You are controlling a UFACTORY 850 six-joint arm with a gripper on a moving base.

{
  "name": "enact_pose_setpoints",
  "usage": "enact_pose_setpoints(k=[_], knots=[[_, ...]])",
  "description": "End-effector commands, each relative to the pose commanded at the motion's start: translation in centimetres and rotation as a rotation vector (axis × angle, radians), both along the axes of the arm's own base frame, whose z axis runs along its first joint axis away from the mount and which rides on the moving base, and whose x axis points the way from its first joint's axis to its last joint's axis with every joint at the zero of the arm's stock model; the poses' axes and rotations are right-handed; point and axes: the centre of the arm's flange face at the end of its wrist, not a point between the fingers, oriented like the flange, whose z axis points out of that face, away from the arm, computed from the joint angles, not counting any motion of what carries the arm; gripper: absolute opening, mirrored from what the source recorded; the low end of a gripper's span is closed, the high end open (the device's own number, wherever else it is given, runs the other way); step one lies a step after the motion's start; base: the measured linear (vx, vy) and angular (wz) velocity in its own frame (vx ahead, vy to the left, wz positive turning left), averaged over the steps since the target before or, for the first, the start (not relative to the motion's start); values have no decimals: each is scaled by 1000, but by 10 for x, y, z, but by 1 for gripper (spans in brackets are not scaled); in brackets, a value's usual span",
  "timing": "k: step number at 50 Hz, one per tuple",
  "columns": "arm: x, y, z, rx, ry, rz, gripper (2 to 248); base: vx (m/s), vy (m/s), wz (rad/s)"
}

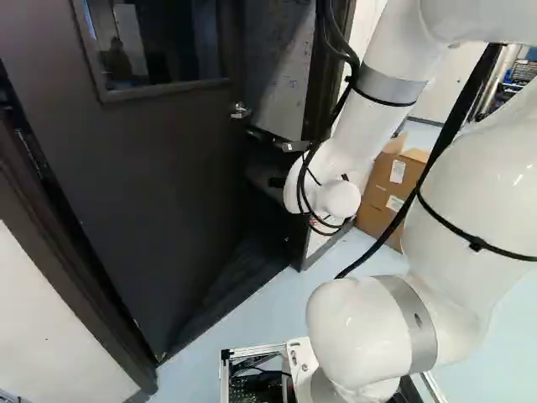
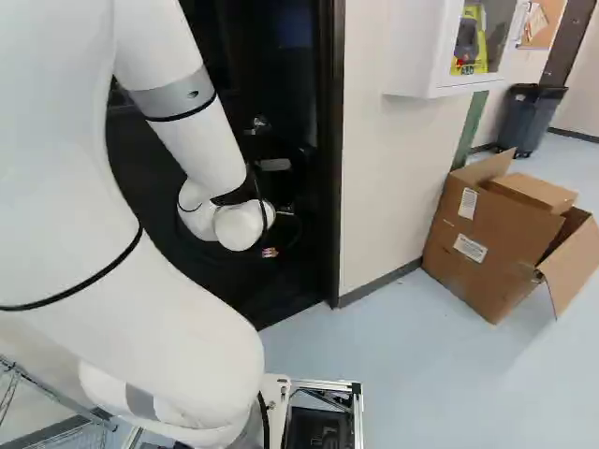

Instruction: Open the door and move inside

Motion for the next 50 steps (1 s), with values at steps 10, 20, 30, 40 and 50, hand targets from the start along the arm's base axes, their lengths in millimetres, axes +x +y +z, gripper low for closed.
enact_pose_setpoints(k=[10, 20, 30, 40, 50], knots=[[0, 0, 0, 0, 0, 0, 247, 128, 113, 156], [0, 0, 0, 0, 0, 0, 247, 133, 101, 2], [0, 0, 0, 0, 0, 0, 247, 132, 110, -20], [0, 0, 0, 0, 0, 0, 247, 119, 115, -24], [0, 0, 0, 0, 0, 0, 247, 105, 95, -19]])
